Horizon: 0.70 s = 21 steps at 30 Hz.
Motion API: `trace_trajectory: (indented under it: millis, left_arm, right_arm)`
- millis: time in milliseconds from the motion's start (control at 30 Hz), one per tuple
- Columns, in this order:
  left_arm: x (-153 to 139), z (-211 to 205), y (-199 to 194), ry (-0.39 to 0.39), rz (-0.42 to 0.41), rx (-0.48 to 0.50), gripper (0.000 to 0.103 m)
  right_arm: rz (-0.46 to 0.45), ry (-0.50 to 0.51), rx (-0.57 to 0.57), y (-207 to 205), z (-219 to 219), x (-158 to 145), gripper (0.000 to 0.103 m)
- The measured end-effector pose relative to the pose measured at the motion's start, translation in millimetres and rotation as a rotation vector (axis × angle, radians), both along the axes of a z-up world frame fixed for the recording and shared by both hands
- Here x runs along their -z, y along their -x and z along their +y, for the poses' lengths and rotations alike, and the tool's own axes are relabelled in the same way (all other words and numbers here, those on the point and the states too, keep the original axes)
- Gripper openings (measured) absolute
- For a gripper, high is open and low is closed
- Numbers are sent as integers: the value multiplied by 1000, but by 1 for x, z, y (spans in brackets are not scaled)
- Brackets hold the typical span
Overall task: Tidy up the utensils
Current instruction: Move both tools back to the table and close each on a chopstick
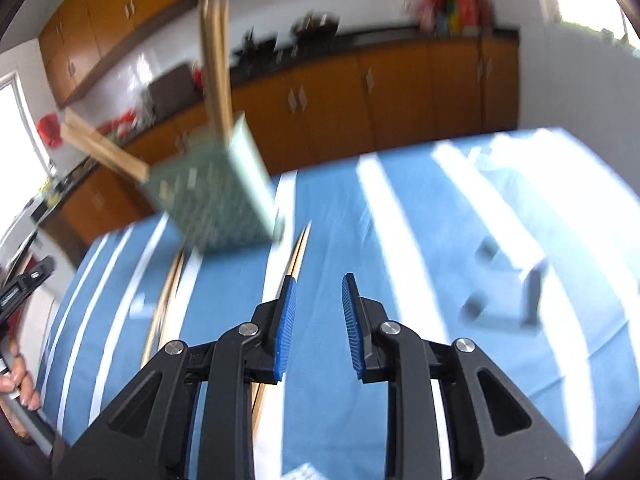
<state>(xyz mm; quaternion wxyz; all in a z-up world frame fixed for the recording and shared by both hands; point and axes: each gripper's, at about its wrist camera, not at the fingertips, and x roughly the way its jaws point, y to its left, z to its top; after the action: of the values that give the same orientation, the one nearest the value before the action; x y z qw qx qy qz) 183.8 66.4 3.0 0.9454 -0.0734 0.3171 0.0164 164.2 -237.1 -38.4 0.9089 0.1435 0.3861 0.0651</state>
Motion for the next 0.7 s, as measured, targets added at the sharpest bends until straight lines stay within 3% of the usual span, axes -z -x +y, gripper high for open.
trace_trajectory:
  millis: [133,333,567,700]
  left_arm:
    - [29,1,5,15,73,12,22]
    - [42,-5,8,16,111,30,22]
    - [44,-11,4,19,129,41,24]
    - [47,-15,2,19,140,59,24]
  right_arm:
    - [61,-16,-61,0,30,24,20]
    - [93,49,-84,-6,54,36,20]
    - [96,122,-47,-9,46,42,19]
    - [97,158,-15,-8,38,42,14]
